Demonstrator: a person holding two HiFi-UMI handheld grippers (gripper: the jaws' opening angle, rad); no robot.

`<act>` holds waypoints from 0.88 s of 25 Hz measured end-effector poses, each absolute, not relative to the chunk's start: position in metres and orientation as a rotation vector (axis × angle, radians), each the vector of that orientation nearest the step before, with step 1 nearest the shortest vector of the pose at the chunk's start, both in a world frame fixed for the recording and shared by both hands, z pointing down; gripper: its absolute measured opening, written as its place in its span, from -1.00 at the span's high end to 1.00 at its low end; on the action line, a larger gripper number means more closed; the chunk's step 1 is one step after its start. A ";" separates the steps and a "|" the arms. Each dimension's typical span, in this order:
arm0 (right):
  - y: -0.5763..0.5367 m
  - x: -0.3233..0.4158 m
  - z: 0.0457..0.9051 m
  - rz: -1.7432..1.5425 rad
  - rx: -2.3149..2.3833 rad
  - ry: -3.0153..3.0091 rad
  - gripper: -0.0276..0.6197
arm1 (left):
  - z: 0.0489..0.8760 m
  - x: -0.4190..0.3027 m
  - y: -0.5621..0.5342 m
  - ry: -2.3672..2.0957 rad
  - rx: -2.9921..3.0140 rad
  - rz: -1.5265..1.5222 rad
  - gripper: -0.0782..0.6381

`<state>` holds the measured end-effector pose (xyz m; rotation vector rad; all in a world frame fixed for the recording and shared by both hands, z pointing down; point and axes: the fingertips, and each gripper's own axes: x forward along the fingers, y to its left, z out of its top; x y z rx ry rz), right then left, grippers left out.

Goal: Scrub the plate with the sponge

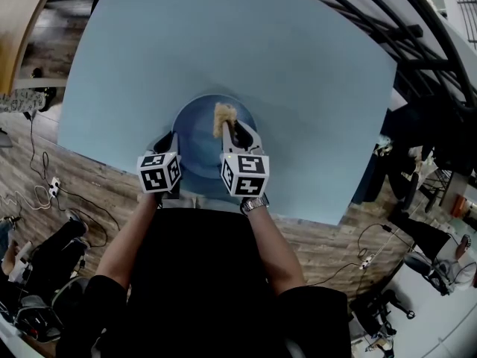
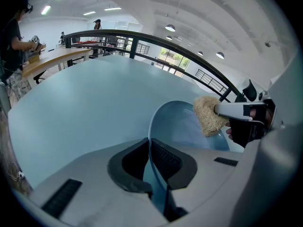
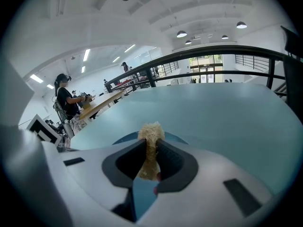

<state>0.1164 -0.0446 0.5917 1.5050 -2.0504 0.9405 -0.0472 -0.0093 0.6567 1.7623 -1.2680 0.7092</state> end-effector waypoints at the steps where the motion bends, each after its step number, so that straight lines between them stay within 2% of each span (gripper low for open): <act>1: -0.044 0.110 0.592 0.949 1.488 -2.063 0.70 | 0.657 -0.048 -0.009 -1.268 1.762 0.707 0.76; 22: -0.014 0.011 0.618 1.022 1.164 -2.152 0.71 | 0.657 -0.048 -0.009 -1.274 1.760 0.702 0.76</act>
